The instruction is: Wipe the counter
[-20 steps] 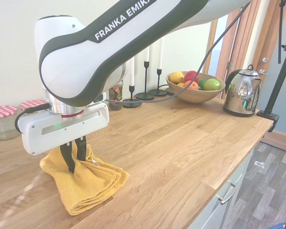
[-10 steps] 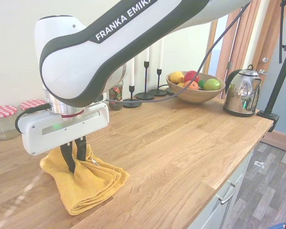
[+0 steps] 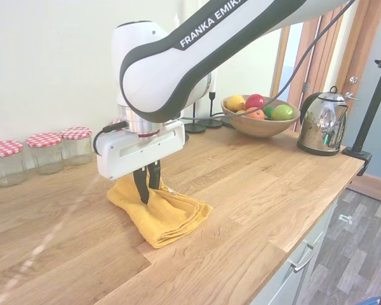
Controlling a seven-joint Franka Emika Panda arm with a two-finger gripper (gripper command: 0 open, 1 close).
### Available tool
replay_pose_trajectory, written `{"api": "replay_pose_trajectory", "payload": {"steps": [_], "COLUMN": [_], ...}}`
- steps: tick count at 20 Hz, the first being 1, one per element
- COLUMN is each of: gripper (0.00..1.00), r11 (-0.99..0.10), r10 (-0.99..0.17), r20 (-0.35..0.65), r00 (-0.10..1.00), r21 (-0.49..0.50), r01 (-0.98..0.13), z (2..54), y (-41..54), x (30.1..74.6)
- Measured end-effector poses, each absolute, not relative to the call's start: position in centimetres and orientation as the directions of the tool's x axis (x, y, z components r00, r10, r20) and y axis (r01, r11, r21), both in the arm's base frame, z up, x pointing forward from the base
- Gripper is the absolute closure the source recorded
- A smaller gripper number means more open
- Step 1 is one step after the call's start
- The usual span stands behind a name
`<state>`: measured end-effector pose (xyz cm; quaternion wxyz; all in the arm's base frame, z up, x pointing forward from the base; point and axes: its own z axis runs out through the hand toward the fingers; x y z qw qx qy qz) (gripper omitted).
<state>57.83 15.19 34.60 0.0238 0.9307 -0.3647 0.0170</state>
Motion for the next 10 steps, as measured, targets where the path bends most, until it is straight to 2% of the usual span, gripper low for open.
{"api": "replay_pose_trajectory", "payload": {"steps": [10], "gripper": [1.0], "r11": [-0.725], "r10": [-0.687], "r20": [0.034], "r00": [0.726], "r21": [0.025], "r01": [-0.688], "z": [35.8], "y": [0.3], "x": [58.6]}}
